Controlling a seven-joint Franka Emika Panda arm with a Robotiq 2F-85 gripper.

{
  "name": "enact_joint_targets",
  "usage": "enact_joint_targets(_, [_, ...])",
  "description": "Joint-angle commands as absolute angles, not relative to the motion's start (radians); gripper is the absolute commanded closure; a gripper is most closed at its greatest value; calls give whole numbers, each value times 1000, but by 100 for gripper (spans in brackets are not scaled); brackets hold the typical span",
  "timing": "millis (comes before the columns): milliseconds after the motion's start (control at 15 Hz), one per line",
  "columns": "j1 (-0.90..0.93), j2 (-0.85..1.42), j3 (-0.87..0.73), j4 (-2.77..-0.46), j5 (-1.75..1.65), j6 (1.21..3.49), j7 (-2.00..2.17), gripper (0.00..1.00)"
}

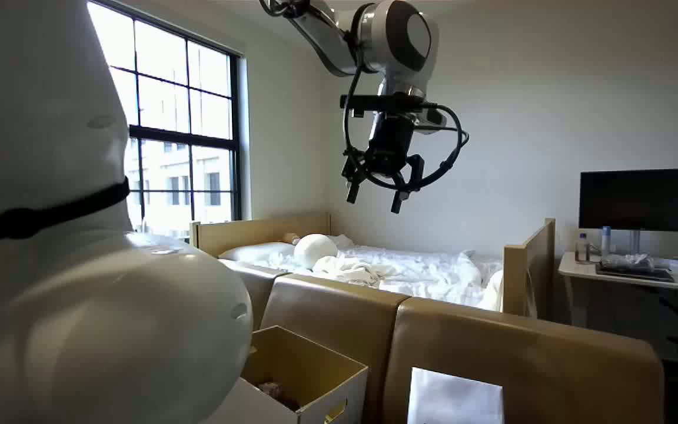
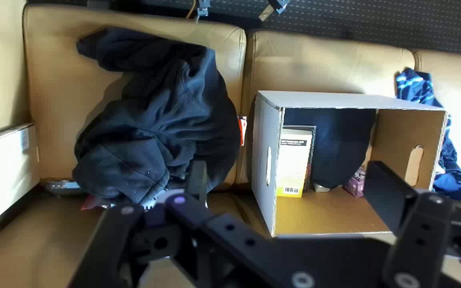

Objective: Pick up the bottle and put it in the box

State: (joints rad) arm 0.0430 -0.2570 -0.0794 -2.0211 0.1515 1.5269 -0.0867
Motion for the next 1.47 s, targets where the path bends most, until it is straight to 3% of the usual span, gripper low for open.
enact_joint_targets(0, [23, -256, -62, -2019, 155, 1525, -91, 0])
enact_joint_targets(1400, [-17, -228, -83, -2046, 115, 1599, -69, 0])
